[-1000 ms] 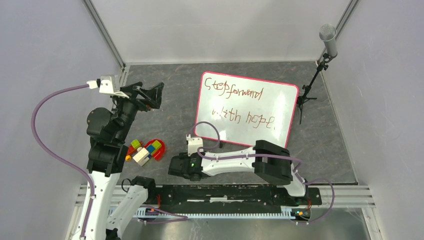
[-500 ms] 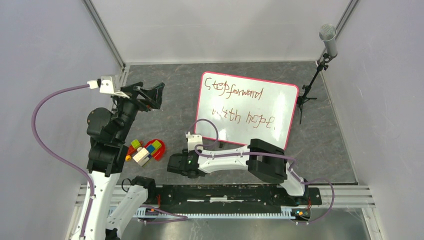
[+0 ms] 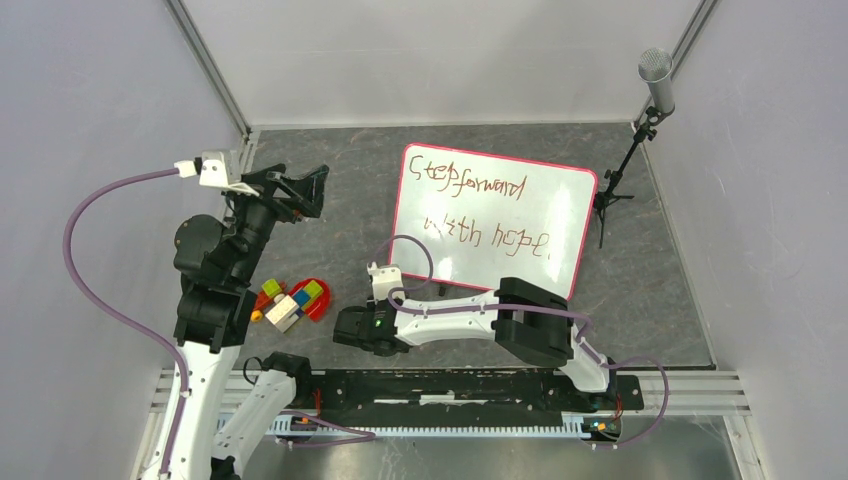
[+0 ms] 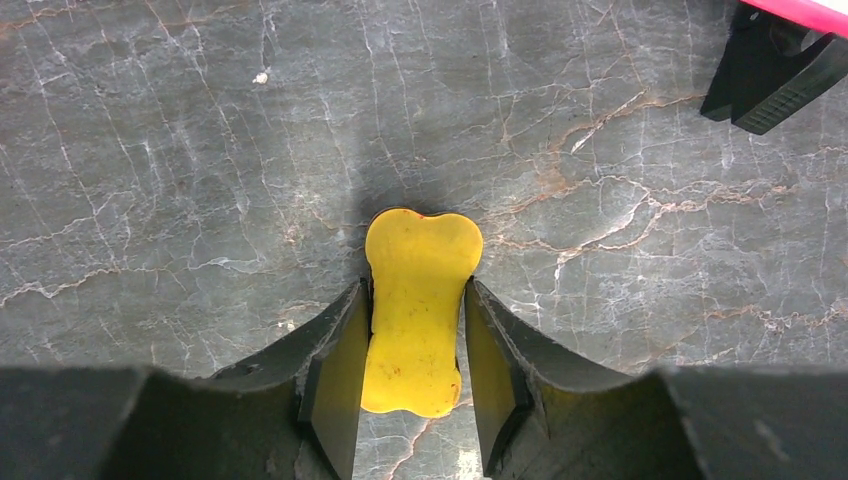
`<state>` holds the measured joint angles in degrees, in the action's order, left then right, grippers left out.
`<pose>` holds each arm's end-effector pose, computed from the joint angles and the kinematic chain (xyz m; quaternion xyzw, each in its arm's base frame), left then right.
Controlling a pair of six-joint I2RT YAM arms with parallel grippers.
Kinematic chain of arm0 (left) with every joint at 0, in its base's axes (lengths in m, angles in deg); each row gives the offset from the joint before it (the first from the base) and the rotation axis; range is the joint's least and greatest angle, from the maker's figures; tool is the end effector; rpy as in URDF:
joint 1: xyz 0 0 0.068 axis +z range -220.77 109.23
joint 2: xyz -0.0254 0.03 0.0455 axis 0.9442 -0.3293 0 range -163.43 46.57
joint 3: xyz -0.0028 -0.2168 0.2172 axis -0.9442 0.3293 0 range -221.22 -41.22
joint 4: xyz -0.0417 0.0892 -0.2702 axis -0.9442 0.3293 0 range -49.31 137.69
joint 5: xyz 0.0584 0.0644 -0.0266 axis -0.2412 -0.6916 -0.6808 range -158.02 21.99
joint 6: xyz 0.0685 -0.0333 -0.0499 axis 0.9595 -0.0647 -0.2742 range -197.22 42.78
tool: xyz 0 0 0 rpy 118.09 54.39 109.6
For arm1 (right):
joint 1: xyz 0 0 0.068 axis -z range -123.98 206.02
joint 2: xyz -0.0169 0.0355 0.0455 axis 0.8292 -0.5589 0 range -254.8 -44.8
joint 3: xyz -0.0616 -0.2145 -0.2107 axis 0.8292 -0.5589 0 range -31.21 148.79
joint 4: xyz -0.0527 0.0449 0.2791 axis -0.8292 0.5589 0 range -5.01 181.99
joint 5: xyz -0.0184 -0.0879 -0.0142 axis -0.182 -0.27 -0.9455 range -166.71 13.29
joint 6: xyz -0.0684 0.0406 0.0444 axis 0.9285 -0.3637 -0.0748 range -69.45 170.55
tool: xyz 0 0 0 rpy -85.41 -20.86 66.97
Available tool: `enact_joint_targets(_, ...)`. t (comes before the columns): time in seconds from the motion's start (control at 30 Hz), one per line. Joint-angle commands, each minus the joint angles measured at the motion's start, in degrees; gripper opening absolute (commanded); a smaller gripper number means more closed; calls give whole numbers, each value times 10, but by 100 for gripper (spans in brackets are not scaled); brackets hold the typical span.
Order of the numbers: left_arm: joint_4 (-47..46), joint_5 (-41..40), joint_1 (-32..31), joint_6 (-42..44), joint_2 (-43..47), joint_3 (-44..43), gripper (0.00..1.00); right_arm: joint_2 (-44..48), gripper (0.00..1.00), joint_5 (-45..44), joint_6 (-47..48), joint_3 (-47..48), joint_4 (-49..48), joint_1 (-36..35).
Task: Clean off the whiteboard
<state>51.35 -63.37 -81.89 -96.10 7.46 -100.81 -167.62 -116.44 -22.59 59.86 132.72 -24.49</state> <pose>0.1708 -0.0404 0.4803 -0.0126 0.6440 -0.2230 0.7317 0.1291 0.4555 0.1378 -0.0291 0.9366 0.0068 0.3491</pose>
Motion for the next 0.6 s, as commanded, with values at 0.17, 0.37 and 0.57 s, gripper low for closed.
enact_joint_targets(0.17, -13, 0, -1, 1, -8, 2, 100, 10, 50, -20, 14, -6, -2, 0)
enact_joint_targets(0.37, -12, 1, 0, 1, -14, 2, 100, 32, 33, -18, 29, -35, -31, 0)
enact_joint_targets(0.57, -9, 0, 0, 2, -27, 1, 100, 77, 25, -47, 97, -61, -46, 2)
